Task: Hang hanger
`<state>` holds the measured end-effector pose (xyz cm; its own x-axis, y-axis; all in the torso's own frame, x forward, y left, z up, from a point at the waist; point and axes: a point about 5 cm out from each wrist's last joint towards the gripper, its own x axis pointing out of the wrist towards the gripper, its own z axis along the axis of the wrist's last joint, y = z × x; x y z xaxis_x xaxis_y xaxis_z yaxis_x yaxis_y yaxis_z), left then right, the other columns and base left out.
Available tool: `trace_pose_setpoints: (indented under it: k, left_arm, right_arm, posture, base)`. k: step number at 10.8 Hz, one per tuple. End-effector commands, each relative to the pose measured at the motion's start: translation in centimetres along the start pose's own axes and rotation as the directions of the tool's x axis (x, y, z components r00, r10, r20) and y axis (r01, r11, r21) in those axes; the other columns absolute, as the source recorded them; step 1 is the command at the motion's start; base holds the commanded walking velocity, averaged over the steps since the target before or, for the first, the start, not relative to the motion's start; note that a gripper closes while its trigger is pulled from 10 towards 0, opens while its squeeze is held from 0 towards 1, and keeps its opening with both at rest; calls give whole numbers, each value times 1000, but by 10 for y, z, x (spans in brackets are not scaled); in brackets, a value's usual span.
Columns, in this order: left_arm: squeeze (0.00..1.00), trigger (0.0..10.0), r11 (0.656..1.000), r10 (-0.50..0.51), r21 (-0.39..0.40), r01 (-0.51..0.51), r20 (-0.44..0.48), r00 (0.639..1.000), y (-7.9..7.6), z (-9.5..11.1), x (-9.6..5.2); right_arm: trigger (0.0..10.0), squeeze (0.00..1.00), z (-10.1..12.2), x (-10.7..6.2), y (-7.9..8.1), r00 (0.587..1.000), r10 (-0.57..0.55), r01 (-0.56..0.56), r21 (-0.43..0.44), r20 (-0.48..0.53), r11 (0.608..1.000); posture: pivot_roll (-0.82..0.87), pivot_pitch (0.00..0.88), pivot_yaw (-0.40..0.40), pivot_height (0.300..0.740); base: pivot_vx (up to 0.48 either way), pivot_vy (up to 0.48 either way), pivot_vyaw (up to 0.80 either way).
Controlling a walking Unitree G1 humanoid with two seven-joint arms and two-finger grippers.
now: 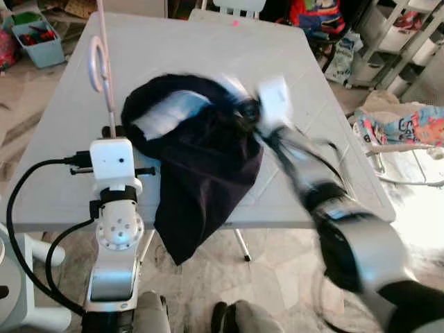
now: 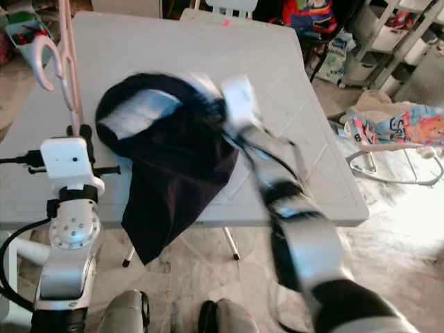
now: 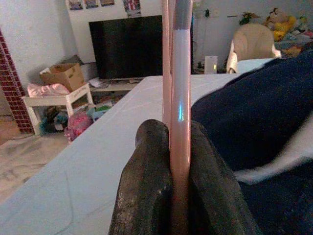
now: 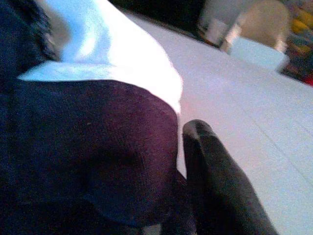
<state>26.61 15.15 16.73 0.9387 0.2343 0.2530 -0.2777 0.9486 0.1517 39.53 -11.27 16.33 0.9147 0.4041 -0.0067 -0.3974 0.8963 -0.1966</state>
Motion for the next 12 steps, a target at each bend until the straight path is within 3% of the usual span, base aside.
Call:
trace_pose_setpoints:
  k: [1, 4, 5, 6, 7, 9, 10, 12]
  left_arm:
    - [0, 10000, 1000, -29, 0, 29, -13, 999, -7, -1, -1]
    - [0, 10000, 999, -37, 5, 37, -18, 999, -4, -3, -3]
    - [0, 10000, 999, -35, -4, 35, -47, 998, -3, -6, -4]
    - [0, 10000, 999, -32, -3, 32, -59, 998, -1, -8, -5]
    - [0, 10000, 999, -35, -1, 35, -59, 998, -1, -8, -5]
    - [0, 10000, 999, -36, -2, 36, -60, 998, -1, -7, -4]
    - [0, 10000, 1000, -30, 5, 31, -72, 997, 1, -10, -6]
    - [0, 10000, 999, -22, 22, 25, -99, 995, 7, -16, -10]
  right_arm:
    - [10000, 1000, -11, -6, -6, 998, -38, 37, -11, -42, 999]
    - [10000, 1000, -20, -22, -10, 999, -33, 33, 14, 13, 999]
    - [10000, 1000, -22, -29, 10, 985, 170, -165, -134, 21, 977]
    - [10000, 1000, -28, -37, 16, 979, 204, -200, -220, -5, 955]
    - [10000, 1000, -28, -46, 2, 990, 140, -135, -293, -6, 947]
    - [10000, 1000, -14, -62, -33, 997, 1, 17, -236, 78, 971]
    - [10000, 1000, -10, -70, -41, 993, -35, 54, -169, 116, 984]
    - [10000, 1000, -11, -84, -55, 987, -112, 127, -137, 115, 982]
  posture:
    - [67, 97, -133, 740]
    - [69, 99, -130, 740]
    - [68, 105, -124, 740]
    - [59, 117, -114, 740]
    - [56, 117, -112, 740]
    - [41, 119, -105, 740]
    - [33, 121, -102, 740]
    - [32, 123, -99, 740]
  base:
    - [0, 0, 0]
    - [0, 0, 0]
    - [0, 0, 0]
    - [0, 0, 0]
    - [0, 0, 0]
    - [0, 0, 0]
    - [0, 0, 0]
    - [0, 0, 0]
